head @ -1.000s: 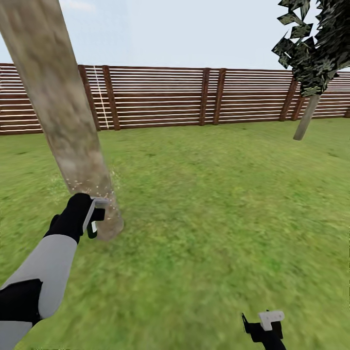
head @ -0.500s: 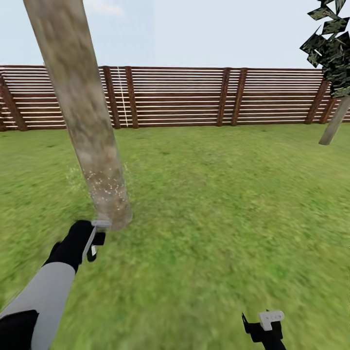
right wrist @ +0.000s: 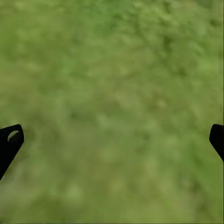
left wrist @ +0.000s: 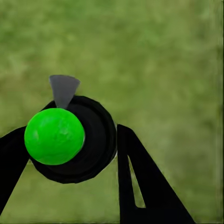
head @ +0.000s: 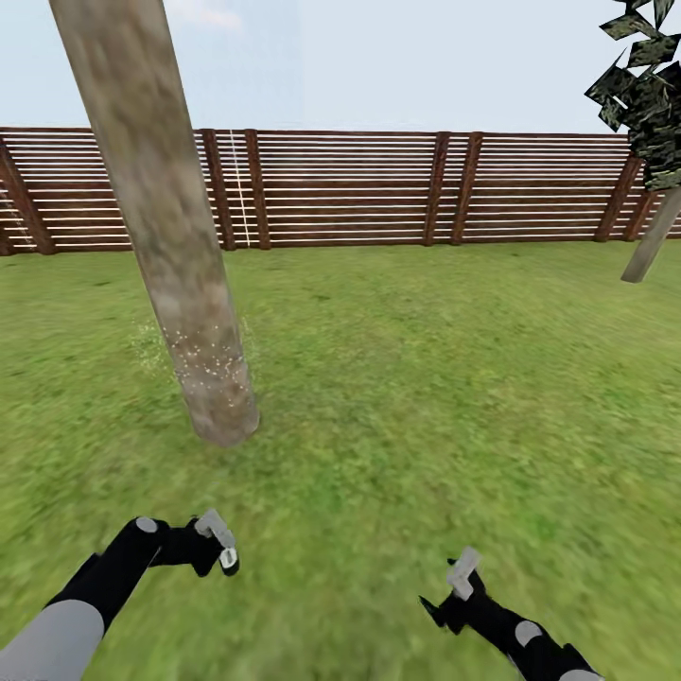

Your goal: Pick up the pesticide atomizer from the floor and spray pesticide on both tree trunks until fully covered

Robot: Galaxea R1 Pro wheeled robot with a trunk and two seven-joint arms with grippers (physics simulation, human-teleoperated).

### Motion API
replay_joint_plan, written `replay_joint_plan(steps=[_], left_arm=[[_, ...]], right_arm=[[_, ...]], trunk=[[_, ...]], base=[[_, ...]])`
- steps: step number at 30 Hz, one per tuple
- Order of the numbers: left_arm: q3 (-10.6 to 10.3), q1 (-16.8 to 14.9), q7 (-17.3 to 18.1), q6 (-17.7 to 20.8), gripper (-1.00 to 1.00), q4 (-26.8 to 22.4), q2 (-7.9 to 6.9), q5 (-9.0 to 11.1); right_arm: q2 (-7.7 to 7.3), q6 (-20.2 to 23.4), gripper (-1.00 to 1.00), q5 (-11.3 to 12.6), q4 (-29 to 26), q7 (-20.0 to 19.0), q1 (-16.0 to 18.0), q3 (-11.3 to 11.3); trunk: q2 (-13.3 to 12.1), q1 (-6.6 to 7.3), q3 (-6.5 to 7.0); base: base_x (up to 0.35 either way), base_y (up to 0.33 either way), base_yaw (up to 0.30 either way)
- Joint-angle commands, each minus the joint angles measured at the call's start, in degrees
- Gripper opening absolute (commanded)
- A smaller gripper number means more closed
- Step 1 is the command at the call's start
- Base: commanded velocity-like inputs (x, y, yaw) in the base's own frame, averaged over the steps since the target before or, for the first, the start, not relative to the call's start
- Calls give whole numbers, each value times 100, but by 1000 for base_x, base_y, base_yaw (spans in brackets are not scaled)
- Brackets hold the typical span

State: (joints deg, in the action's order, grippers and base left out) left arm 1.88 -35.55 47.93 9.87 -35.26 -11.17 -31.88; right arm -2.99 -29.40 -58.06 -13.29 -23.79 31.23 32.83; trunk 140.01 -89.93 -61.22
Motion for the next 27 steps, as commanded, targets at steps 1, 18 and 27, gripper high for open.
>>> replay_joint_plan(steps=[1, 18, 27], left_arm=[[12, 4, 245, 21, -100, 3, 20, -126], [-378, 0, 857, -317, -100, -24, 200, -375], [-1861, -35, 858, -308, -100, -17, 802, -401]], right_arm=[[1, 43, 100, -31, -123, -449, 89, 24], [496, 124, 100, -58, -726, -1899, 487, -365], [1070, 128, -100, -48, -1254, -3965, 608, -875]], trunk=[[2, 1, -6], [2, 1, -6], [2, 1, -6]], base=[[0, 0, 0], [0, 0, 0], [0, 0, 0]])
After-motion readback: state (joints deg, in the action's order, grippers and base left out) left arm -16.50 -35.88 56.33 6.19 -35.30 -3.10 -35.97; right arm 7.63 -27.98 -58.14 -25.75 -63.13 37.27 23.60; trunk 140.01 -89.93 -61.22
